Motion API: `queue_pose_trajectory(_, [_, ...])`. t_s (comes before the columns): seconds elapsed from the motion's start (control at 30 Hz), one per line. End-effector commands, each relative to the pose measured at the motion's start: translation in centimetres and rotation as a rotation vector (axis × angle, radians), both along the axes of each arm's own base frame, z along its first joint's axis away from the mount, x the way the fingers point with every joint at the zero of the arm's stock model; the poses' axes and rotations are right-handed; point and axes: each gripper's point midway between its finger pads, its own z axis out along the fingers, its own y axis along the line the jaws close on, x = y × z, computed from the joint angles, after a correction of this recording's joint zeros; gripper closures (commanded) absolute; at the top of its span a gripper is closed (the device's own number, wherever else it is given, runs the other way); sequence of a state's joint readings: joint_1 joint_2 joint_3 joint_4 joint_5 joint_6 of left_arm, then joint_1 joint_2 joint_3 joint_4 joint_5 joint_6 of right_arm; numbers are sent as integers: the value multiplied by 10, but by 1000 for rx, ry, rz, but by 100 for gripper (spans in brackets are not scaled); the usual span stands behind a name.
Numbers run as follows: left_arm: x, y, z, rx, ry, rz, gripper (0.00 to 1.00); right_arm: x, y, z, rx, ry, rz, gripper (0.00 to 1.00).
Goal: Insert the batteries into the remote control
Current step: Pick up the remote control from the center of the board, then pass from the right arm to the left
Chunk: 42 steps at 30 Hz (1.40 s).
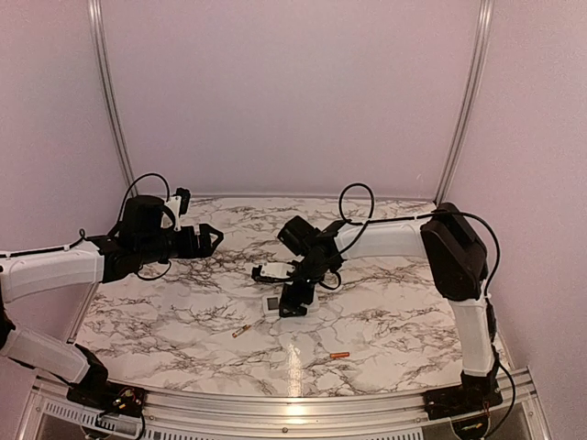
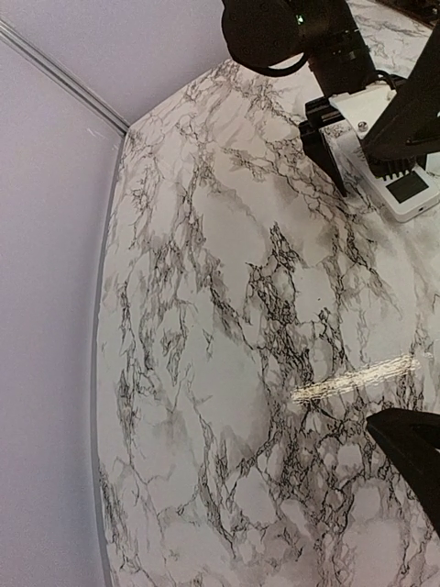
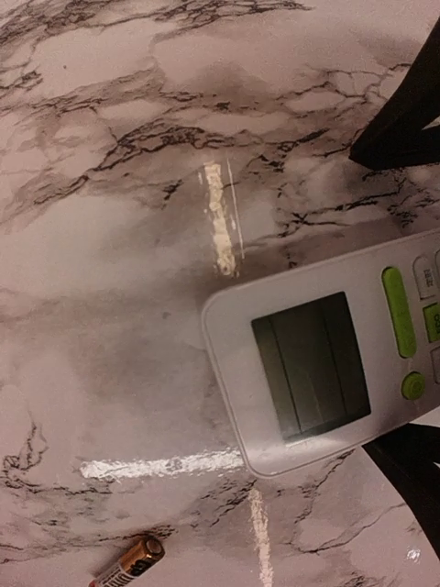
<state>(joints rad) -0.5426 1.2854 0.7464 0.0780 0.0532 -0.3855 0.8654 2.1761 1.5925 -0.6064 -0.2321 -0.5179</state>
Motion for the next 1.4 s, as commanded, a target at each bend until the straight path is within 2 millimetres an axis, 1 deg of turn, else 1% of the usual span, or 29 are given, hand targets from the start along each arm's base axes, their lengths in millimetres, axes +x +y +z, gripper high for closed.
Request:
queue_pose_trajectory(0.0, [-1,-2,12,-17,-28,-11,1,-9,-6,-18,-109,22,37,11])
queue_pose_trajectory(0.17, [0,-2,14,-23,-29,-4,1,-18,-11,-26,-175,50,50,22])
queue_pose_trajectory(0.33, [2,-3,13,-29,-25,0,1,-21,-20,-26,-211,67,34,35])
queue_pose_trajectory(0.47, [6,2,13,-26,-22,39,1,-19,-10,-9,-129,89,3,38])
queue_pose_trajectory(0.6, [7,3,17,-38,-28,55,1,-7,-1,16,-13,96,-42,47])
queue_pose_trajectory(0.67, [10,8,21,-35,-40,87,1,0,3,33,56,94,-55,52])
queue_pose_trajectory(0.77, [11,11,30,-53,-65,109,1,16,7,66,174,56,-91,56])
queue_pose_trajectory(0.83, [10,14,37,-74,-92,119,1,31,7,98,285,32,-135,58])
queue_pose_trajectory(0.9, [8,15,43,-96,-120,120,1,46,5,134,406,16,-205,58])
queue_pose_trajectory(0.93, [6,14,48,-112,-135,111,1,51,5,149,471,18,-229,57])
queue_pose_trajectory(1.0, [1,10,54,-145,-160,78,1,53,5,187,609,28,-243,56])
queue_pose_trajectory(1.03, [-3,4,57,-166,-170,35,1,53,6,209,681,24,-250,57])
queue_pose_trajectory(1.1, [-13,-11,62,-207,-187,-66,1,50,8,238,796,36,-246,56])
queue_pose_trajectory(1.13, [-20,-20,68,-242,-208,-131,1,45,8,255,853,61,-248,56])
queue_pose_trajectory(1.17, [-26,-28,71,-265,-225,-184,1,43,10,276,929,50,-230,56])
queue_pose_trajectory(1.27, [-44,-45,83,-320,-284,-281,1,36,7,312,1082,72,-238,57])
queue_pose_trajectory(1.33, [-50,-50,93,-312,-335,-276,1,39,2,326,1142,77,-288,57])
queue_pose_trajectory(1.37, [-54,-53,98,-302,-363,-267,1,43,-1,327,1162,89,-343,56])
